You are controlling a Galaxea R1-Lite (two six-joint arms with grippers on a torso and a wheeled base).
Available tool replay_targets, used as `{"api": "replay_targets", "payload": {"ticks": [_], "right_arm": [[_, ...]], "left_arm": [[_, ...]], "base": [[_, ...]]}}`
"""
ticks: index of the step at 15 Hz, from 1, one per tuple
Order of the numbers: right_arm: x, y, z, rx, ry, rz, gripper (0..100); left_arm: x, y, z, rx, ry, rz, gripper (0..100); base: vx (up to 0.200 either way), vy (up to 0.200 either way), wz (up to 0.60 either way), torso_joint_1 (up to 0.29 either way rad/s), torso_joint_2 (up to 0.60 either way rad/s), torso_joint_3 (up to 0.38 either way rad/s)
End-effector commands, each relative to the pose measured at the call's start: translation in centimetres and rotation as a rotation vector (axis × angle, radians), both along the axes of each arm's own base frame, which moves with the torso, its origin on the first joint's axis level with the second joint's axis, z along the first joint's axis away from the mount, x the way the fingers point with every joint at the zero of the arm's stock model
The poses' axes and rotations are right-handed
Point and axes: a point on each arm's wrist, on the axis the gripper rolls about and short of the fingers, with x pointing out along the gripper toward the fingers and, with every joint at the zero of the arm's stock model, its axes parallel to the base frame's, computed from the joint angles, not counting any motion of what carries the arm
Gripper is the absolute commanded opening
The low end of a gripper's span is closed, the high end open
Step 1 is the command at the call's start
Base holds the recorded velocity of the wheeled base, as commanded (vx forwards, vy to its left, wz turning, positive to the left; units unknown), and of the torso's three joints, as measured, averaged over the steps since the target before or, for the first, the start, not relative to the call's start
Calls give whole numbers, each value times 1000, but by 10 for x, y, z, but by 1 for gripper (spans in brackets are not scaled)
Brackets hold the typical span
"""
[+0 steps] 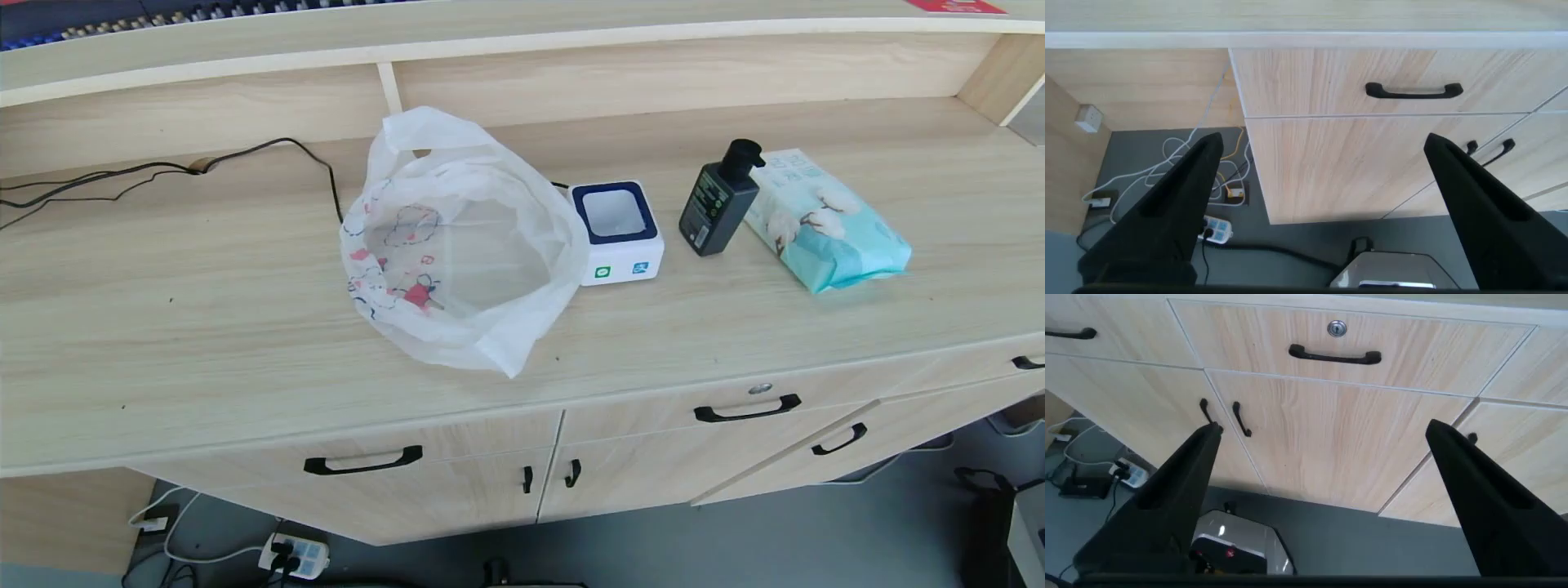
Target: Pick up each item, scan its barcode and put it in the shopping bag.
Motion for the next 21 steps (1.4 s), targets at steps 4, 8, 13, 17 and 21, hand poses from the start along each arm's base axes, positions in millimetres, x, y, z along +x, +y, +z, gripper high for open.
{"api": "replay_targets", "payload": {"ticks": [4,8,13,17,21], "right_arm": [[25,0,95,1,4,-8,100],[157,-4,160,-16,-178,-29,100],[259,4,148,33,-315,24,100],[291,16,120,42,-340,74,100],[308,23,119,46,-345,94,100]], "left_arm": [[0,0,0,0,-1,0,100],[0,0,0,0,-1,0,100],[0,0,0,-2,-1,0,100],[0,0,0,0,-1,0,100],[0,0,0,0,-1,0,100]], "base": [[0,0,0,0,0,0],[0,0,0,0,0,0],[0,0,0,0,0,0],[0,0,0,0,0,0],[0,0,0,0,0,0]]}}
